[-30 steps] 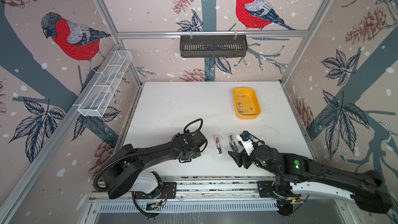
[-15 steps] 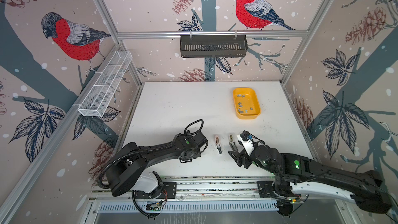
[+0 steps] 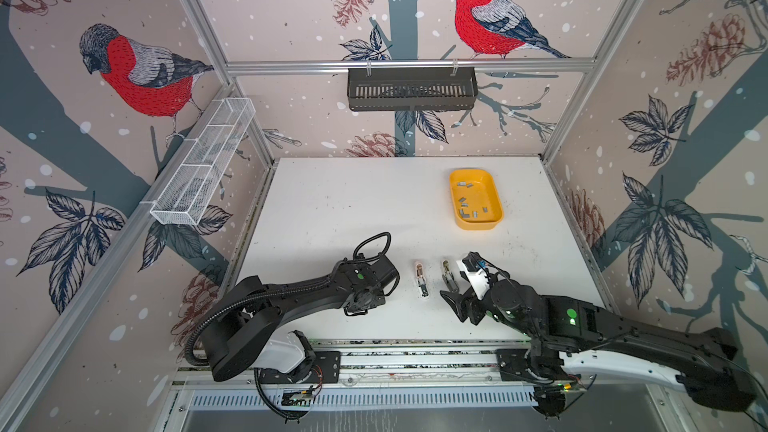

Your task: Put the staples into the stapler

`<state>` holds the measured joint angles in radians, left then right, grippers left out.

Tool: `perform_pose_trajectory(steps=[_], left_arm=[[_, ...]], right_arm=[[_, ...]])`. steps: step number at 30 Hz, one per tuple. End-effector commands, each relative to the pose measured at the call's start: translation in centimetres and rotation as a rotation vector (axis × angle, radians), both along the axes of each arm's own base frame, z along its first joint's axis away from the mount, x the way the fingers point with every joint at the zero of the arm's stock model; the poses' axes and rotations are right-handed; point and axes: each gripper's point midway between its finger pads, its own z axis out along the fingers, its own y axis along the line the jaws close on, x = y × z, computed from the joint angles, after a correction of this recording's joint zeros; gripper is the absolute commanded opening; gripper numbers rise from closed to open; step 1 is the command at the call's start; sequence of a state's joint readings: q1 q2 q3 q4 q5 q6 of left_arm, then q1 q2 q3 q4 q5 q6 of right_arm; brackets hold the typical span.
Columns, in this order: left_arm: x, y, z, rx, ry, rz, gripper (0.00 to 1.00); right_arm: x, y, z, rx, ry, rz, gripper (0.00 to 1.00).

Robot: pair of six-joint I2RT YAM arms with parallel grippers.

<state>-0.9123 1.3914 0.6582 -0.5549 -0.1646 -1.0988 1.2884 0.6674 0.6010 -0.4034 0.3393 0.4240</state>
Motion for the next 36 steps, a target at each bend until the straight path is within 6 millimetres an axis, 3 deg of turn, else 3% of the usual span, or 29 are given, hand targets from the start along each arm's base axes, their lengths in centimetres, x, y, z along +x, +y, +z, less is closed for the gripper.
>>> perform_pose_trajectory(steps=[1, 10, 24, 29, 36], left_arm=[[0.2, 0.4, 0.0, 0.033, -0.004, -0.003, 0.13], [0.6, 0.1, -0.1, 0.051, -0.009, -0.019, 0.13], [0.4, 0.0, -0.1, 0.024, -0.015, -0.034, 0.02], [1.3, -1.7, 1.0, -0.022, -0.044, -0.108, 0.00], [3.5, -3.7, 4.3, -0.092, -0.135, -0.239, 0.00]], right_arm=[[0.1, 0.0, 0.3, 0.020, 0.003, -0.018, 0.78], [0.2, 0.0, 0.2, 0.016, 0.003, -0.023, 0.78], [0.2, 0.0, 0.2, 0.014, 0.003, -0.025, 0.78], [0.3, -0.1, 0.1, 0.008, 0.000, -0.031, 0.78], [0.7, -0.4, 0.3, 0.008, -0.005, -0.061, 0.78]])
